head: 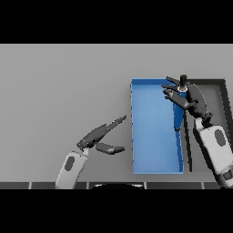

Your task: Pick up the blue pipe and place it into the blue bin.

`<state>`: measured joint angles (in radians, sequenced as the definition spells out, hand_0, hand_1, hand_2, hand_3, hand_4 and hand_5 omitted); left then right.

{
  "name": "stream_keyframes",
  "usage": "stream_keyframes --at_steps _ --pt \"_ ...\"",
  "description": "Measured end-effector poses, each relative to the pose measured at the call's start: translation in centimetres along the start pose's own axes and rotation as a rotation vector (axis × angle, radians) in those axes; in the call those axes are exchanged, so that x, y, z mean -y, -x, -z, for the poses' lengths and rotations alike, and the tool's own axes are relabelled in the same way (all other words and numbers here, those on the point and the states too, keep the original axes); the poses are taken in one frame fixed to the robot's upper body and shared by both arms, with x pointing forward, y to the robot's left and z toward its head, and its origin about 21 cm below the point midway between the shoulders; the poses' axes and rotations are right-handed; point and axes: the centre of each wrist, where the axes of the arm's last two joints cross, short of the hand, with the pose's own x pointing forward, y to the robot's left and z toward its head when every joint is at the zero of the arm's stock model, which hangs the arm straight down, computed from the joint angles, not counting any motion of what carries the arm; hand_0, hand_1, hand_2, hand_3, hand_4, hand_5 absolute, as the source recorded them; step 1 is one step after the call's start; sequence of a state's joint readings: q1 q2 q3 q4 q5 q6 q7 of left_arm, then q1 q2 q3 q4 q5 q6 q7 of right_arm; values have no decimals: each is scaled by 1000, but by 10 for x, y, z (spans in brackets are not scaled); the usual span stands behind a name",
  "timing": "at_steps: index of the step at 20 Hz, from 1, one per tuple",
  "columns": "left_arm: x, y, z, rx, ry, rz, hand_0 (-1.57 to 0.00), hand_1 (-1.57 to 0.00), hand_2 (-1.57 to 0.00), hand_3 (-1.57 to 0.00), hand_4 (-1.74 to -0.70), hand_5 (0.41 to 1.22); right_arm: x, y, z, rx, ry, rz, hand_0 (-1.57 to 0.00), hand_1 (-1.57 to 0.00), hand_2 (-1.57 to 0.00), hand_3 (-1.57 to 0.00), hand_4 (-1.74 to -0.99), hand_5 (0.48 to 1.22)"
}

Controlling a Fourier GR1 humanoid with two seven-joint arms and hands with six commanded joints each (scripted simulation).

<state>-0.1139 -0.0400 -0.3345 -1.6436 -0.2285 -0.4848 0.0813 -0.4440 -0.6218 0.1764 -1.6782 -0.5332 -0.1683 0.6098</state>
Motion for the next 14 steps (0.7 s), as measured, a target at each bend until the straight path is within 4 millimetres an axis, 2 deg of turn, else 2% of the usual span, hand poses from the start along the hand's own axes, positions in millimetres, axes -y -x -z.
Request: stream_keyframes --at_steps 1,4,5,6,7,9,10,11,14 --pt "3 -1 2 -4 8 0 1 1 1 1 -887 420 -4 6 1 -29 12 6 -1571 -1571 -1571 -1255 -1741 1221" --pt "5 -1 1 -5 4 0 1 1 1 1 -883 421 -8 29 1 -138 58 -49 -1571 -1571 -1571 -908 -1741 1221" --pt "-1 -3 1 -11 -5 7 1 1 1 1 -883 421 -9 34 0 -154 74 -67 -1571 -1548 -1571 -847 -1741 1221" --pt "0 -3 4 -17 3 8 1 1 1 1 -882 421 -12 35 3 -161 95 -77 -1465 -1336 -1339 -788 -1678 1221" --pt "1 -2 6 -18 1 13 1 1 1 1 -881 422 -14 37 5 -166 100 -86 -1172 -1069 -1071 -630 -1592 1221" --pt "3 -3 1 0 8 11 1 1 1 1 -878 425 -15 40 8 -189 107 -126 -750 -684 -685 -403 -1413 1221" --pt "4 -3 1 -5 2 9 1 1 1 1 -878 427 -12 39 8 -220 115 -139 -599 -547 -548 -322 -1337 1221" --pt "2 -5 2 -6 0 11 1 1 1 1 -878 428 -16 42 13 -248 75 -185 -479 -437 -438 -258 -1275 1186" --pt "2 -5 4 -16 -9 11 1 1 1 1 -884 429 -19 43 15 -322 -15 -310 -245 -223 -224 -131 -1142 1030"
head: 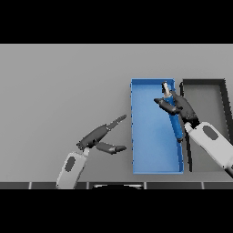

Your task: Pick up the blue pipe and place it into the blue bin.

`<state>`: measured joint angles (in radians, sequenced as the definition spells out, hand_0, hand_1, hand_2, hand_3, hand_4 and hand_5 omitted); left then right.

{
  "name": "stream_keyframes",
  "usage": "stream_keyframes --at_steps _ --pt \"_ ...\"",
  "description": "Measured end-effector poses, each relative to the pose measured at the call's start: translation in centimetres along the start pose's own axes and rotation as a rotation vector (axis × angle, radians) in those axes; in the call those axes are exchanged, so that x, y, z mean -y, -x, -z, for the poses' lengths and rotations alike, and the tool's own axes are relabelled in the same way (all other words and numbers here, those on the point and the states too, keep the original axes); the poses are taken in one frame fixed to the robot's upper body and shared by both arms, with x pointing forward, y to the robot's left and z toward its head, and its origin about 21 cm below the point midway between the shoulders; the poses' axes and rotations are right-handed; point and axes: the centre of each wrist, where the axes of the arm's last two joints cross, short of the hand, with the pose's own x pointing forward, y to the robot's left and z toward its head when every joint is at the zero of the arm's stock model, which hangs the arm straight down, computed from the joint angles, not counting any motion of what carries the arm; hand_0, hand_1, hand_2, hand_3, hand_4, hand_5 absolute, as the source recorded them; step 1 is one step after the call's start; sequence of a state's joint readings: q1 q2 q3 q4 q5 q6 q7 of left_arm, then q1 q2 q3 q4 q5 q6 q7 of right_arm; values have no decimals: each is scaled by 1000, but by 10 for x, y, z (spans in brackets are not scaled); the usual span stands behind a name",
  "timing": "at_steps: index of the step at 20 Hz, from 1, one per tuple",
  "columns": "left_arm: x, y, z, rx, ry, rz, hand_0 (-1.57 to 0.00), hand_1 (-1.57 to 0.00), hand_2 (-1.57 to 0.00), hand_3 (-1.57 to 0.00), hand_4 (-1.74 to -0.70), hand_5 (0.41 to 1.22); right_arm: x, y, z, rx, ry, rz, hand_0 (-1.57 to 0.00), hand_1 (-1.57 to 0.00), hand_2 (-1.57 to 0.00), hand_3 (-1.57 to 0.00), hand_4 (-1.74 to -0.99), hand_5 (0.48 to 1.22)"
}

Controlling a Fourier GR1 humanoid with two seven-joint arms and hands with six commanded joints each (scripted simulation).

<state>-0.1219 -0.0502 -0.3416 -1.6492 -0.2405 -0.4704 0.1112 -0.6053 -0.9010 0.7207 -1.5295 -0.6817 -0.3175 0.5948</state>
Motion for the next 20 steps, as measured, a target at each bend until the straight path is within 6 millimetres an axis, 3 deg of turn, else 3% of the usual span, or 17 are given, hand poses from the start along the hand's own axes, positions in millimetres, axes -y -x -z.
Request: stream_keyframes --at_steps 2,10,20 --pt "1 -1 0 12 4 -2 1 1 1 1 -886 428 1 10 2 -74 -19 -42 -156 -143 -143 -84 -1083 934" --pt "5 0 0 -2 11 -3 1 1 1 1 -887 429 -3 14 3 -170 -53 -176 -25 -23 -23 -13 -1036 713" --pt "4 -4 6 -4 -1 0 1 1 1 1 -885 431 -1 10 5 -181 -57 -204 -6 -5 -5 -3 -1022 643"
